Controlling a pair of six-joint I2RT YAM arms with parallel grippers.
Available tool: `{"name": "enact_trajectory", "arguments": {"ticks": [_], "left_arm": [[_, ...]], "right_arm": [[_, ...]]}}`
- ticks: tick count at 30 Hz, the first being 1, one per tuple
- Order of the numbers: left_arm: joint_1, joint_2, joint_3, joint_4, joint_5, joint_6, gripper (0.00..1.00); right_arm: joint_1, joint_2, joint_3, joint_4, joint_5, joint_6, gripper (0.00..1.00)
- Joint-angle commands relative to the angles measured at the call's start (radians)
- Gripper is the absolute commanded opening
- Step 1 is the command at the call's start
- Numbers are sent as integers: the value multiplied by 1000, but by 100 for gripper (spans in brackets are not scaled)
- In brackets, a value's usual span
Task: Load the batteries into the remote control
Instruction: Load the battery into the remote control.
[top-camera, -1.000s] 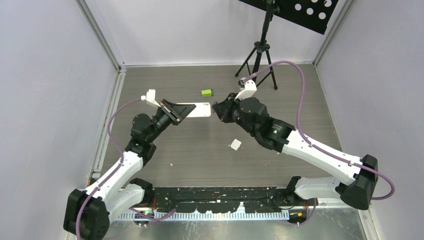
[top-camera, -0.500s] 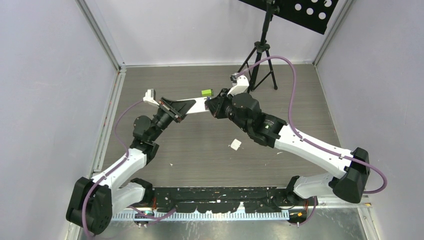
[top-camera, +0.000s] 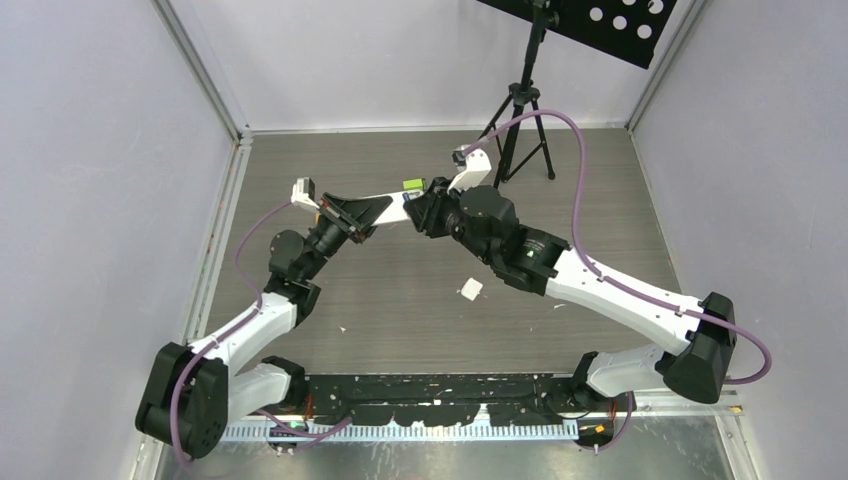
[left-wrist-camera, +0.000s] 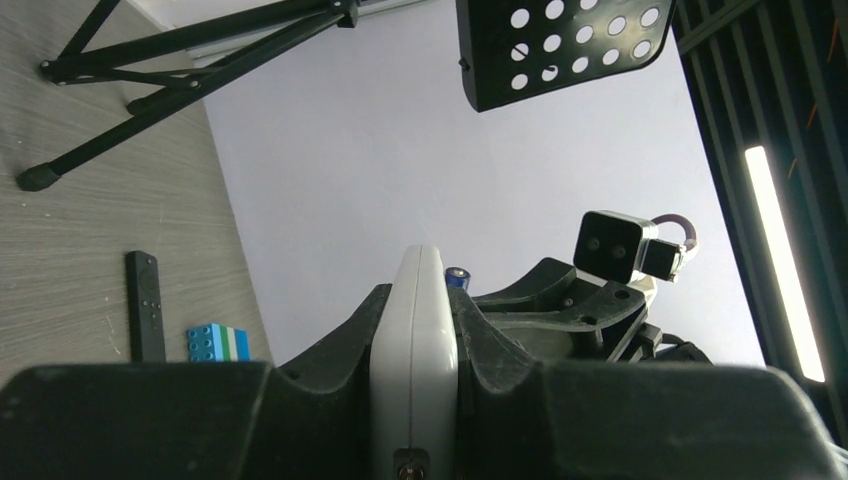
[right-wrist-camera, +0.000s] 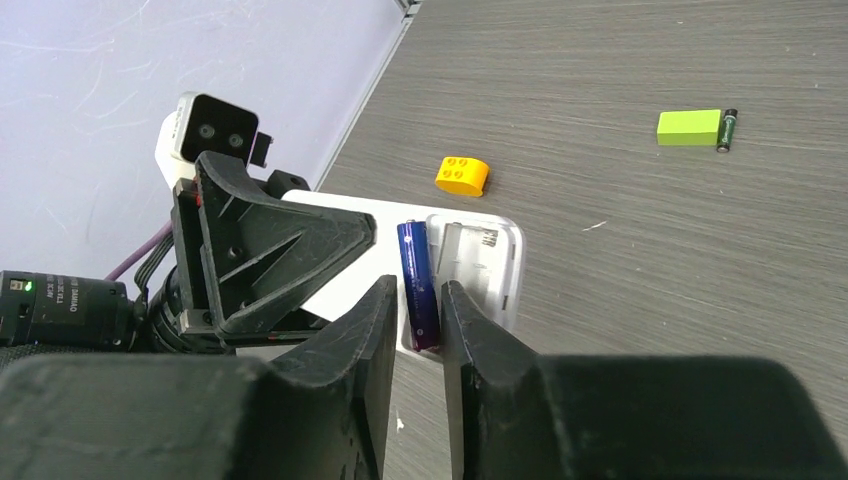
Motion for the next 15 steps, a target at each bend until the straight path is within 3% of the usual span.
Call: {"name": "enact_trajectory", "arguments": {"ticks": [1,10,15], "left_arm": [[2,6,13,160,0,-49,0],[2,11,3,162,4,-49,0],[2,4,0,154,4,-59,0]], "right_arm": [[15,13,49,-11,-7,-16,29],[14,5,61,-36,37,-9,35],[14,0,50,-25,85,-27,26]]}}
